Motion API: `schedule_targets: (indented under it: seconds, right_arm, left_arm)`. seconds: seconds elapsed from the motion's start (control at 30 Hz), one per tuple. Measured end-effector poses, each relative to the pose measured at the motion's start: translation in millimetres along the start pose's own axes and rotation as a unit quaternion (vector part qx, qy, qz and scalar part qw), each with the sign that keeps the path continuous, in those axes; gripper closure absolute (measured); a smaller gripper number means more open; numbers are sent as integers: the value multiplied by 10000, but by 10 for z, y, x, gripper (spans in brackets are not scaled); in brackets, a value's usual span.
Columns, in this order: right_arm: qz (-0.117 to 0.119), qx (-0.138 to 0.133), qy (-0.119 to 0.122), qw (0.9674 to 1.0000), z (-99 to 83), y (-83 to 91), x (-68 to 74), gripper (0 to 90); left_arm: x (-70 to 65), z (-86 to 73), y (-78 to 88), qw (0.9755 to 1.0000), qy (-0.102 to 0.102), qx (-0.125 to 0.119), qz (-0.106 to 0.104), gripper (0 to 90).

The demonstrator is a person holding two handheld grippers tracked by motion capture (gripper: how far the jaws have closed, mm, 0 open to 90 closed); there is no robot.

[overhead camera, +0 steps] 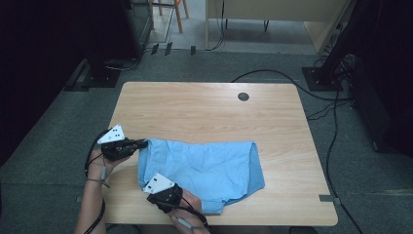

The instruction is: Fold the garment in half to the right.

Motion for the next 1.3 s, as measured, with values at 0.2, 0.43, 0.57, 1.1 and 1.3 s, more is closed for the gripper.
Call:
schedule_targets:
  seconds: [0.2, 0.43, 0.57, 1.1, 1.3]
  right_arm:
    - [66, -75, 30, 9999, 95, 67, 15, 888]
    - [92, -210, 121, 9997, 254, 128, 33, 889]
    - [143, -324, 133, 9993, 361, 194, 42, 889]
    - [285, -871, 341, 9952, 848, 584, 17, 889]
    - [249, -873, 366, 9952, 820, 624, 1, 889]
  left_arm:
    - [17, 45, 49, 10000, -46, 41, -31, 868]
    - [75, 235, 198, 9994, -315, 95, 147, 868]
    - [86, 326, 255, 9991, -385, 74, 182, 868]
    - [119, 937, 557, 9941, -962, 47, 504, 869]
    - [22, 992, 422, 9936, -1048, 77, 411, 868]
Point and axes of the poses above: each handheld gripper's, and its own axes: y roughly backward along the jaws, z roughly out of its top, x roughly to its left, the point moved 10 cm from there along -y, roughly forward along the jaws, and after that the axes turned 8 degrees about z, right-handed, at the moved point
